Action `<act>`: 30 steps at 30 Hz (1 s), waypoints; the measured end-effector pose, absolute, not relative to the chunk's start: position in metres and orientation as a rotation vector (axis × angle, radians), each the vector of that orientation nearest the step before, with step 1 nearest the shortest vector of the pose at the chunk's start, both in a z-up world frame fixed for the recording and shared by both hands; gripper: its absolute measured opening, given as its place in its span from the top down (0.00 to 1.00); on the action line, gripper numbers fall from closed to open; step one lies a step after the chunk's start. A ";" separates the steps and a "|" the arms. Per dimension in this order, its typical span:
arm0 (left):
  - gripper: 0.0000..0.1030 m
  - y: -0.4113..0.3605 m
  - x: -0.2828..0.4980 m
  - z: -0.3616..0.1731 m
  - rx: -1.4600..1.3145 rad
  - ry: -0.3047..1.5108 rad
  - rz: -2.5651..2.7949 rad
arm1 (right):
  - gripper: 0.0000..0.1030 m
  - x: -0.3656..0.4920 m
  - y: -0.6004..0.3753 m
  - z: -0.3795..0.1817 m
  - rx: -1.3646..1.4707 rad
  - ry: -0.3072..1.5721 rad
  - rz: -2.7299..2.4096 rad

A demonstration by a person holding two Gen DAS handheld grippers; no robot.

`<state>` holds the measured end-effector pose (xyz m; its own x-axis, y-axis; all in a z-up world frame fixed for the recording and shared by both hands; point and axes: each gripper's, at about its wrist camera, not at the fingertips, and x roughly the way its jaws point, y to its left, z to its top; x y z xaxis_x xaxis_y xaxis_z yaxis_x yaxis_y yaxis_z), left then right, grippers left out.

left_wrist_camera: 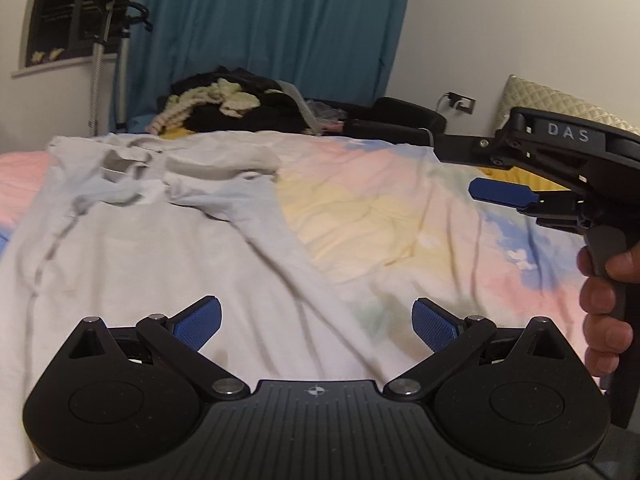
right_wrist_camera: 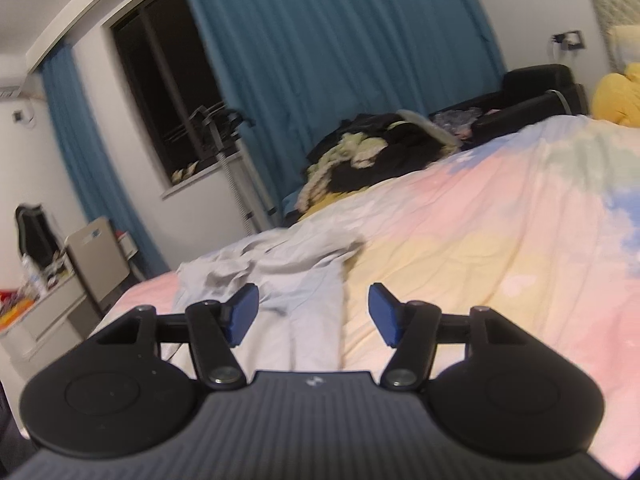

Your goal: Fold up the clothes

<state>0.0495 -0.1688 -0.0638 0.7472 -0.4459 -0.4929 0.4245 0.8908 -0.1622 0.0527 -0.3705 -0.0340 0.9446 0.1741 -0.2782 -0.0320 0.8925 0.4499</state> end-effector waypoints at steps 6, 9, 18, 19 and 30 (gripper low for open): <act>0.13 -0.206 0.045 -0.081 -0.002 0.579 -0.548 | 0.38 0.048 -0.408 -0.041 0.585 0.295 0.038; 0.23 -0.218 0.045 -0.091 0.013 0.605 -0.567 | 0.37 0.050 -0.410 -0.044 0.607 0.298 0.046; 0.45 -0.217 0.046 -0.109 0.057 0.749 -0.475 | 0.37 0.059 -0.404 -0.049 0.605 0.336 0.048; 0.60 -0.215 0.045 -0.110 0.060 0.757 -0.470 | 0.37 0.060 -0.403 -0.050 0.604 0.340 0.048; 0.99 -0.127 0.043 -0.057 -0.245 0.797 -0.475 | 0.37 0.067 -0.381 -0.053 0.536 0.391 0.064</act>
